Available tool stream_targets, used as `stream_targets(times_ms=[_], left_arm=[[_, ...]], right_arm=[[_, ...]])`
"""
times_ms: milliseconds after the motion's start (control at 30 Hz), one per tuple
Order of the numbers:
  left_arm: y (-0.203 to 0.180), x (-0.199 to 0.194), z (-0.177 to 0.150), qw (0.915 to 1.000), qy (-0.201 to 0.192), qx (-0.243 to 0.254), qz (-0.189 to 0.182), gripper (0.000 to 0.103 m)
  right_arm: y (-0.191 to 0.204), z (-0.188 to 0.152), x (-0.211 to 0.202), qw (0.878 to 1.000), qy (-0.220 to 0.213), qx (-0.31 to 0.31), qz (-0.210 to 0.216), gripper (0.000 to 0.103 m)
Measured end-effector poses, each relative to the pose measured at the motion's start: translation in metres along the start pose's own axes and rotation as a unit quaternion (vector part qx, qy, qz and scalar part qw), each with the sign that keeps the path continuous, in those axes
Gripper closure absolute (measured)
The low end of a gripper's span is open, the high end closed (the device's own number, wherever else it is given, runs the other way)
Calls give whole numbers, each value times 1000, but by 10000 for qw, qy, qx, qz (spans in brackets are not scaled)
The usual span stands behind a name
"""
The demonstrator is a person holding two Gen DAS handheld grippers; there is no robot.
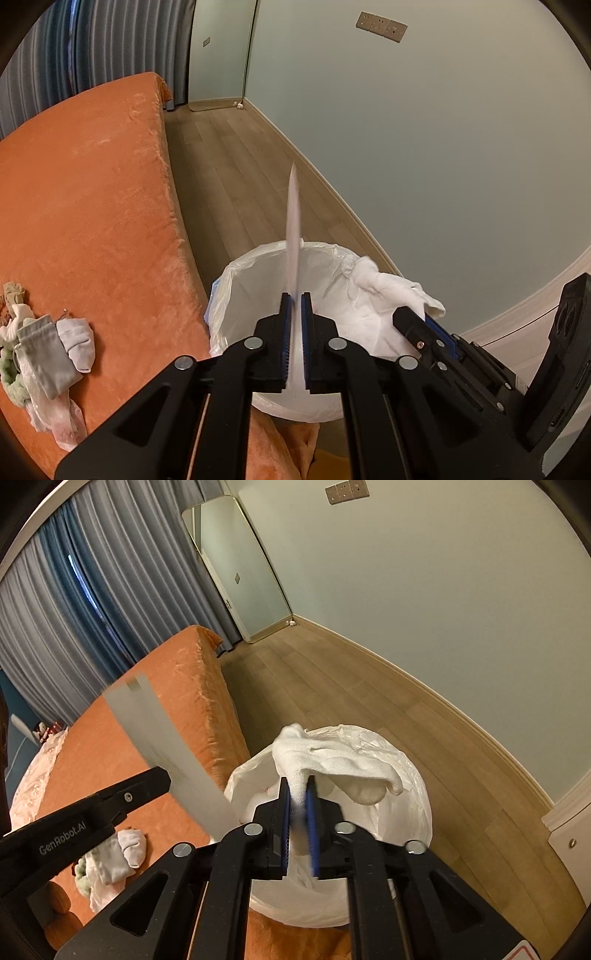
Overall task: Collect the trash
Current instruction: 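Carry the comb packet with the left tool over the trash bin, then open the left tool to drop the comb packet into the bin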
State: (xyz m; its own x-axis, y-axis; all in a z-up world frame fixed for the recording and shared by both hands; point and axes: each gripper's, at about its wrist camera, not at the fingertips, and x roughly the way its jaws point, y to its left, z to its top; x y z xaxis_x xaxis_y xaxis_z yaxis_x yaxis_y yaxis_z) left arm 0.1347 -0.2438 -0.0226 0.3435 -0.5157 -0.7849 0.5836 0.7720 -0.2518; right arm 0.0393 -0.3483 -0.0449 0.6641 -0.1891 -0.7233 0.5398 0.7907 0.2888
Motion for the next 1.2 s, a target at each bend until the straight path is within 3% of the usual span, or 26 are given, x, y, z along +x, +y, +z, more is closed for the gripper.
stream_targets(times_ms=[33, 100, 267, 567, 767, 1200], left_arm=[[1, 0, -2, 10000, 2, -40, 22, 81], [3, -2, -3, 9998, -58, -132, 129, 56], [14, -8, -11, 9994, -50, -287, 209, 54], [39, -33, -23, 9981, -158, -505, 310, 52], [63, -53, -34, 9955, -276, -743, 527, 43], [127, -99, -59, 9872, -485, -1204, 929, 39]], right_arm=[[0, 0, -1, 10000, -9, -25, -60, 86], [-2, -2, -5, 9999, -46, -36, -103, 70], [0, -8, -16, 9997, -140, -57, -184, 56], [26, -12, -27, 9996, -139, -204, -134, 46], [55, -21, -33, 9990, -90, -448, -14, 45], [116, -45, -40, 9958, 38, -863, 294, 42]])
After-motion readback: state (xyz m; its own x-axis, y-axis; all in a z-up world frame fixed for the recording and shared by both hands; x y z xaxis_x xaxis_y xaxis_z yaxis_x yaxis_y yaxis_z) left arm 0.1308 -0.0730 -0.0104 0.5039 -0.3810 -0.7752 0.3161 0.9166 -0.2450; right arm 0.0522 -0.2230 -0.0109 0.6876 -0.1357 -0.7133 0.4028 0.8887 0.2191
